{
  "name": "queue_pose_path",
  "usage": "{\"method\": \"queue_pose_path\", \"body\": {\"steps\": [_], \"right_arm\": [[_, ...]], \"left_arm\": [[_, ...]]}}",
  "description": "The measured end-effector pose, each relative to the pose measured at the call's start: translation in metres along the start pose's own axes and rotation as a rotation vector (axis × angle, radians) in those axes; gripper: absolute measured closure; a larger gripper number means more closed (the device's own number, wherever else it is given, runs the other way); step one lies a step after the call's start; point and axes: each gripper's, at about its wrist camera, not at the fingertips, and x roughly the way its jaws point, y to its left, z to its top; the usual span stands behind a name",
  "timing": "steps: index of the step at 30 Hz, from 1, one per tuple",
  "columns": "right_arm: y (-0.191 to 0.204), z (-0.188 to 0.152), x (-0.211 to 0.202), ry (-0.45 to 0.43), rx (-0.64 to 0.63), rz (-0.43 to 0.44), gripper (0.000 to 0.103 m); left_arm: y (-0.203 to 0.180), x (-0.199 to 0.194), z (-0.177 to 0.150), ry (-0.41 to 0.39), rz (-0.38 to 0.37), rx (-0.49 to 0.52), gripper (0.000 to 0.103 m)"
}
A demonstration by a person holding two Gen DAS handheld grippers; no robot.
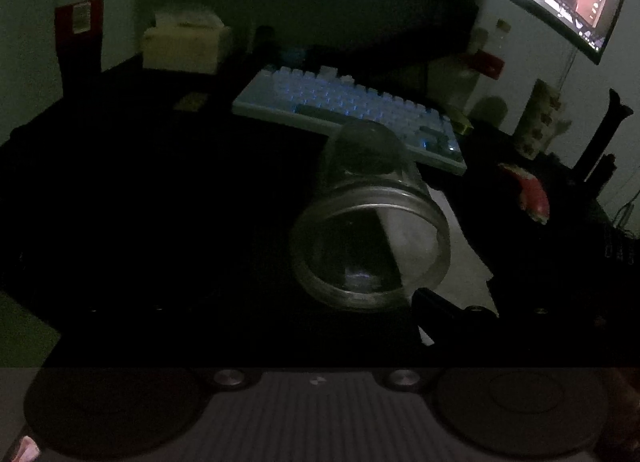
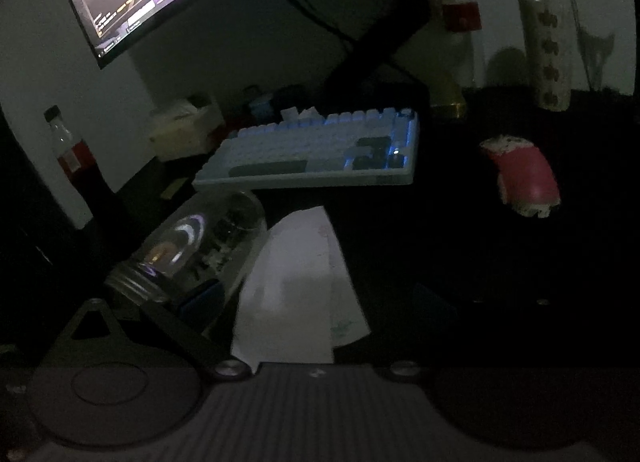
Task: Clean container
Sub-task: 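Grasp the white tissue with the right gripper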
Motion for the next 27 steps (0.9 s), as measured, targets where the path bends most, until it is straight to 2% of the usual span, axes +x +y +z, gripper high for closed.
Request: {"method": "queue_pose_path", "body": {"steps": [5,10,13,19,23,26,27], "right_arm": [[0.004,-0.002,0.004,-0.005,-0.046,-0.001,0.001],[0.010,-0.004,0.004,-0.002,-0.091,-0.016,0.001],[0.013,-0.004,0.004,0.007,-0.116,-0.020,0.000],[0.000,-0.002,0.011,0.056,-0.086,0.022,0.000],[-0.012,0.000,0.004,0.037,-0.091,0.010,0.001],[-0.020,0.001,-0.002,0.029,-0.077,0.007,0.004],[-0.021,0.001,-0.002,0.033,-0.080,0.012,0.008]], "left_arm": [[-0.007,0.010,-0.001,0.005,0.053,0.068,0.000],[-0.008,0.009,-0.001,0.012,-0.015,0.070,0.000],[-0.008,0.007,-0.002,-0.004,-0.012,0.070,0.000],[-0.011,0.005,-0.004,-0.012,-0.027,0.079,0.000],[-0.008,0.000,-0.004,-0.048,-0.054,0.042,0.000],[-0.015,-0.007,-0.005,-0.088,-0.081,0.087,0.000],[-0.019,-0.008,-0.006,-0.102,-0.076,0.110,0.000]]}}
